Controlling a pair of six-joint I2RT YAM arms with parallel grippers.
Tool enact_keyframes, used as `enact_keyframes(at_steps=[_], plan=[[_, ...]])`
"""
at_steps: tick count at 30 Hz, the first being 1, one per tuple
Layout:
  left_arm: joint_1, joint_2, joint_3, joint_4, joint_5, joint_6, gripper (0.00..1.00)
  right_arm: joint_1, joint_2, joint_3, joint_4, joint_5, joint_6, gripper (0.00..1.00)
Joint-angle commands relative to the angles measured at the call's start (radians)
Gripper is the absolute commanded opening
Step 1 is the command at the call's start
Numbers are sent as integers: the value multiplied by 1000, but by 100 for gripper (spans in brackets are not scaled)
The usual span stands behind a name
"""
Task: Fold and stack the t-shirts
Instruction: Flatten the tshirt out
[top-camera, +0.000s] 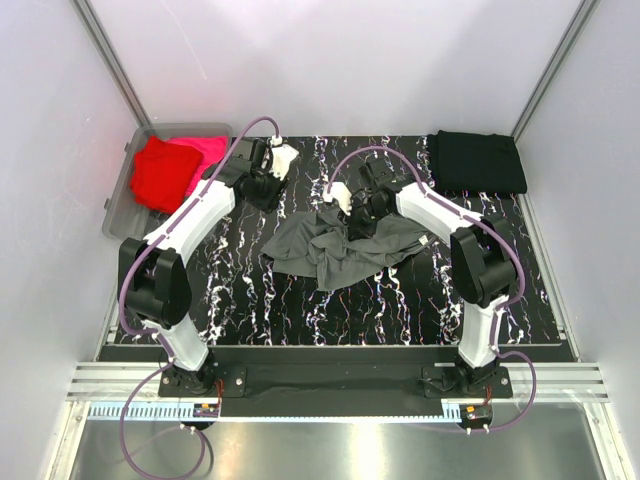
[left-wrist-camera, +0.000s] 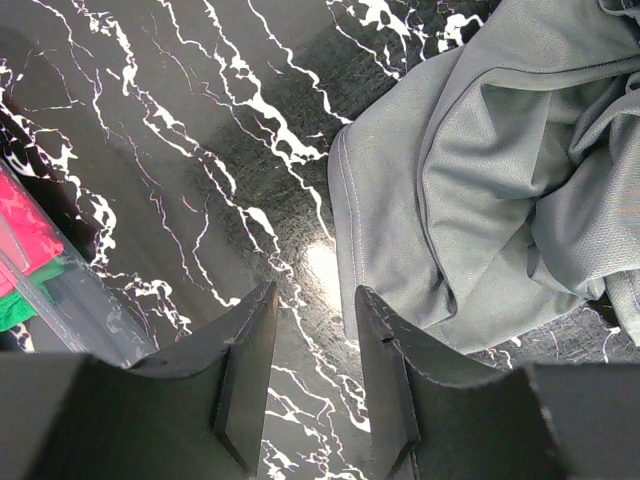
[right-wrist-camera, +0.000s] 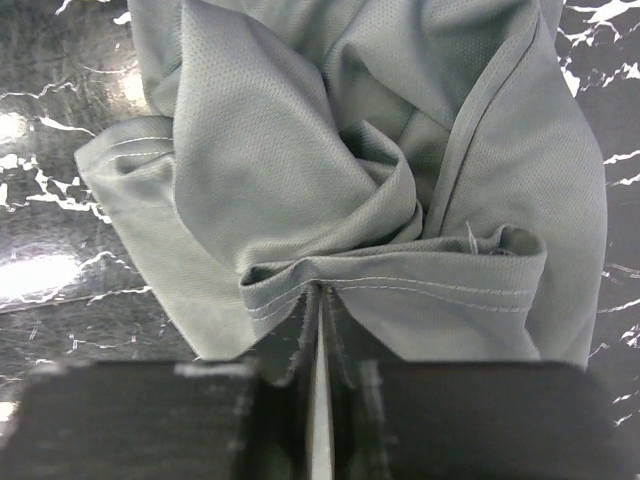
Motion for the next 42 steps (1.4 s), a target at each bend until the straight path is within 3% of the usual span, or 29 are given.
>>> enact_keyframes(at_steps=[1,8,14,21,22,23,25,30,42], plan=[[-2,-29,6,37,-20,12,42,9,9,52,-6,-9,4,3],[-2,-23,18,37,-20,15,42,5,-40,54,3,11,7,0],[-2,-17,34,40,-23,16,42,2,-194,106,45,74,15,0],[-2,24,77,42,-2,12,42,4,-242,124,-31,100,-5,0],[-2,29,89,42,2,12,42,5,-228,129,-55,107,0,21],[-3,32,93,42,2,10,42,4,-211,129,-75,129,4,33],[-2,43,104,42,11,7,42,4,-177,100,-105,135,-8,42],[-2,41,97,42,11,7,42,4,-124,38,-105,115,-43,41],[-2,12,46,44,-15,12,42,5,-7,130,-147,81,-74,41]])
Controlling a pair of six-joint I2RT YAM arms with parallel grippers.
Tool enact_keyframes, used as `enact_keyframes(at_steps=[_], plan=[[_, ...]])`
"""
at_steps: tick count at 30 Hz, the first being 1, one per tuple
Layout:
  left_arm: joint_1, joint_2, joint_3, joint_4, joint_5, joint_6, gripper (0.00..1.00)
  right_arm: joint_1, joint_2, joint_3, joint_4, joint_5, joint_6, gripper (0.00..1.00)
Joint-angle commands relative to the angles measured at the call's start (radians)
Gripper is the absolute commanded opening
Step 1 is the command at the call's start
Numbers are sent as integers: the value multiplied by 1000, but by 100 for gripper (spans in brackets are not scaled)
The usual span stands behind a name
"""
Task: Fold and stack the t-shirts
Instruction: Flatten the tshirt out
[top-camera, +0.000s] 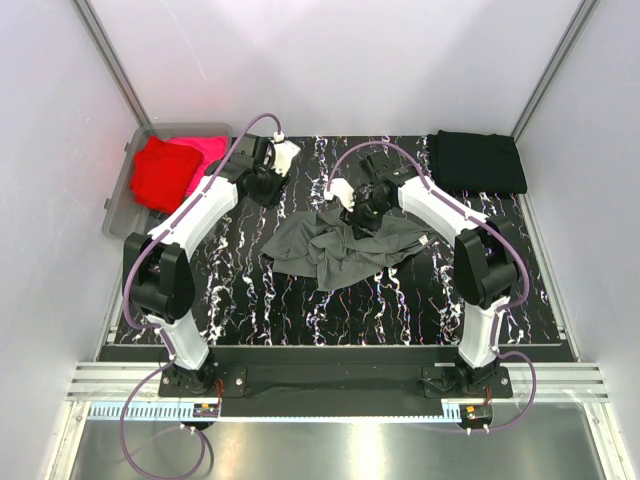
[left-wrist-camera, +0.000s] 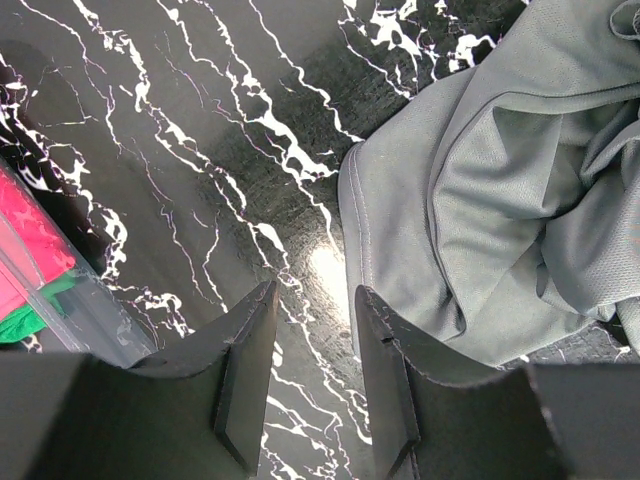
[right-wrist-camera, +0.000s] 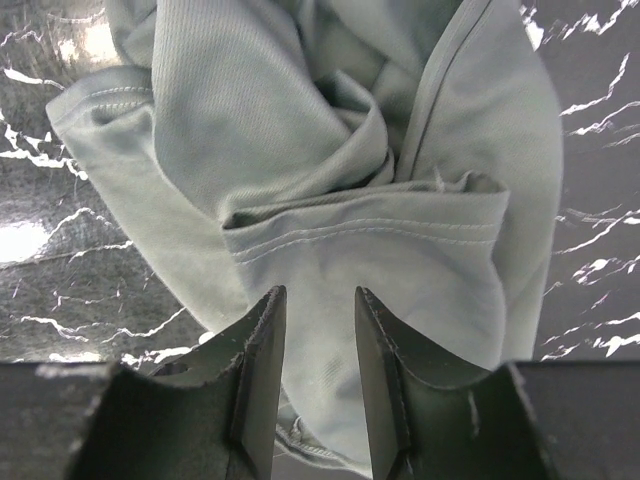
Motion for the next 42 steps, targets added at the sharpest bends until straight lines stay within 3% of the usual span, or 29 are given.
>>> enact_keyframes(at_steps=[1,17,20,21,24,30,39,40,41,42], plan=[[-2,-25,8,38,-9,13,42,5,15,53,-20,-26,-32,41],[-9,-25,-6,39,-24,19,42,4,97,82,-48,-63,-28,43],[-12,-23,-6,38,-29,21,42,4,122,104,-60,-68,-18,36],[-14,-23,-4,39,-30,21,42,4,128,110,-66,-72,-18,18],[-17,-23,-6,39,-33,22,42,4,131,130,-74,-86,-12,0],[-17,-34,-3,39,-39,33,42,2,41,154,-71,-39,-2,0],[-17,-31,45,39,-44,59,41,-11,-217,223,-56,81,-19,1],[-17,-22,49,39,-41,53,41,-11,-217,199,-57,96,-10,10],[-17,-17,58,39,-35,50,41,-13,-212,184,-57,101,13,30],[-17,-10,63,39,-30,47,41,-13,-205,150,-60,84,19,33]])
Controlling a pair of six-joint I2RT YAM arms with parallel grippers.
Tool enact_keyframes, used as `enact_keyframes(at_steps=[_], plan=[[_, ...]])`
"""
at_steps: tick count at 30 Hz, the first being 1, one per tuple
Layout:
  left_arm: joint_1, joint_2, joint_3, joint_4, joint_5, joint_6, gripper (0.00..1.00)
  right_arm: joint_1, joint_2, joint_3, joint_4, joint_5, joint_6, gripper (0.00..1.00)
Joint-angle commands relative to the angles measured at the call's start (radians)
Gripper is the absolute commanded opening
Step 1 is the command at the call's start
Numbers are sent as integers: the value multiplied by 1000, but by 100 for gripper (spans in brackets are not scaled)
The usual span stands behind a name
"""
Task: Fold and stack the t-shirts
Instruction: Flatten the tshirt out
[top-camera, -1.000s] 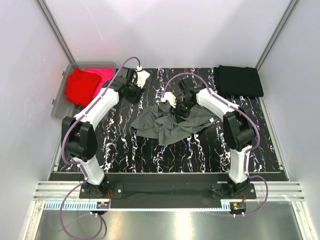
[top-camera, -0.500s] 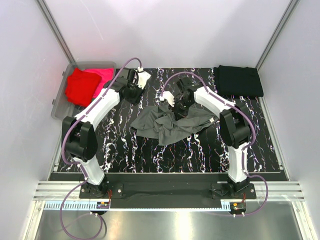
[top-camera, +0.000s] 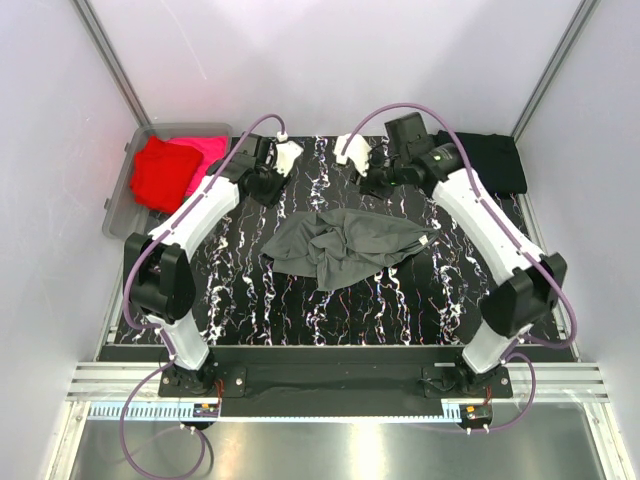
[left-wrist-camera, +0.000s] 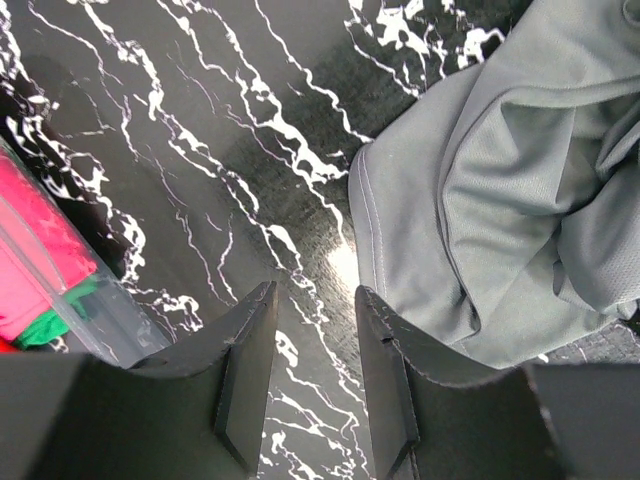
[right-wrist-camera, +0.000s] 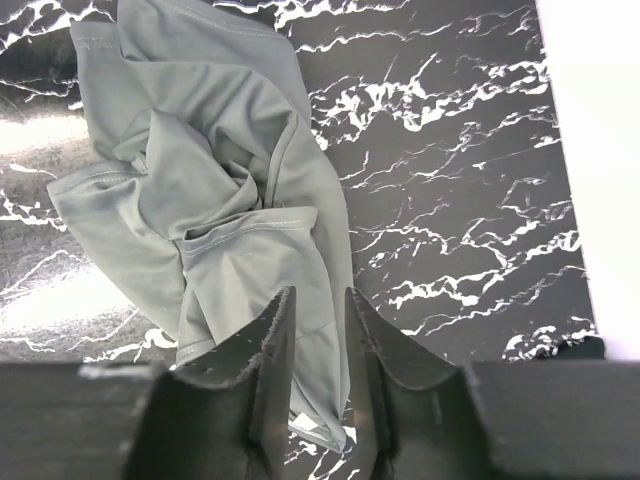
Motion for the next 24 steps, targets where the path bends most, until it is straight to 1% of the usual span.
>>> enact_keyframes(at_steps=[1,5,9,14,17,24], plan=[[-3,-5,64,39,7,-3,41,-7,32,-55,-15,19,28,34],[-3,-5,73,38,10,-2,41,-4,133,-34,-58,-62,132,37],[2,-26,53,38,-4,6,41,-1,236,35,-98,-122,154,38],[16,-57,-13,41,-19,7,41,18,369,141,-166,-125,157,39],[20,-72,-36,45,-25,12,41,21,400,179,-181,-131,157,40],[28,-69,-34,52,-18,13,41,56,399,182,-196,-128,148,40]])
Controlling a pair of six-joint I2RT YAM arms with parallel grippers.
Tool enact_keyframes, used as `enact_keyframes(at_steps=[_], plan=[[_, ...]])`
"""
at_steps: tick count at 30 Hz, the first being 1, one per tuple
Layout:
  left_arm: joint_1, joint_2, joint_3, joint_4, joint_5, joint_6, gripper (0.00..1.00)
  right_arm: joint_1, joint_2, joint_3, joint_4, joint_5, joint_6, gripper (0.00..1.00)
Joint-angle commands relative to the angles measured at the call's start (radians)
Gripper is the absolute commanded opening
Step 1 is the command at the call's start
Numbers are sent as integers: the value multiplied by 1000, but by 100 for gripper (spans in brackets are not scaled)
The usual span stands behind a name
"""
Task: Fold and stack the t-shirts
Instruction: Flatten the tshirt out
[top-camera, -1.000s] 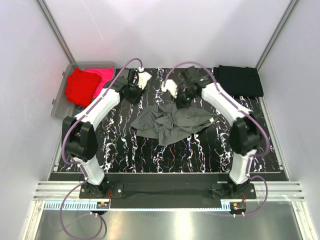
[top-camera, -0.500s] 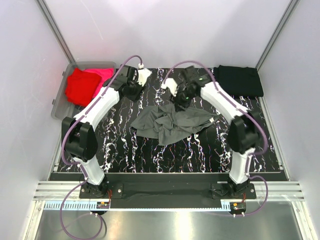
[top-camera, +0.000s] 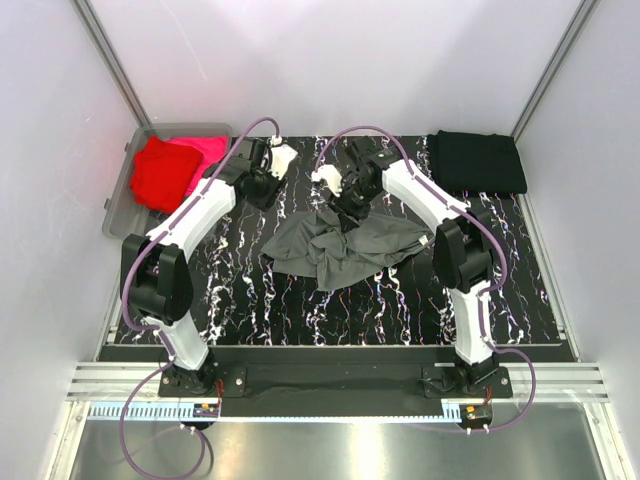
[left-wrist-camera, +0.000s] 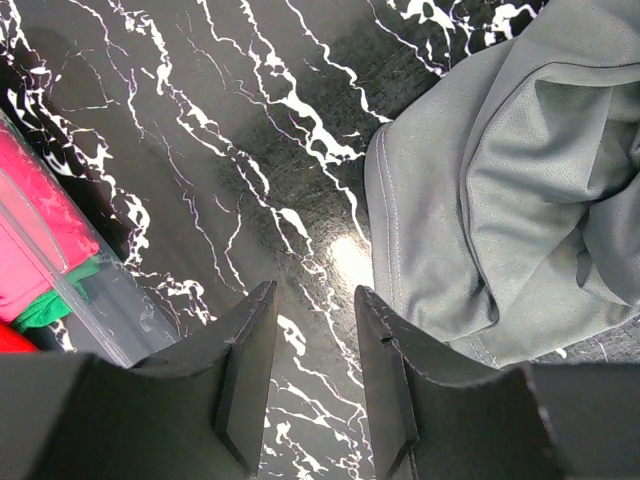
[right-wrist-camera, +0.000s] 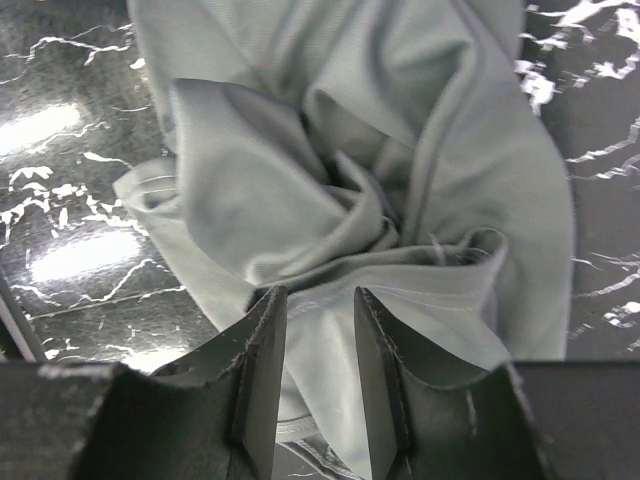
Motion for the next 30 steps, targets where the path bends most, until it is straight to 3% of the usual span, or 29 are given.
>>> enact_keyframes(at_steps=[1,16,30], plan=[[5,-53,10,38,-9,9,41,36,-22,25,-32,-12,6,41],[5,-50,15,38,-3,0,41,93,1,-23,18,184,52,40],[5,-37,30,36,19,-6,41,94,-42,-38,52,242,60,38]])
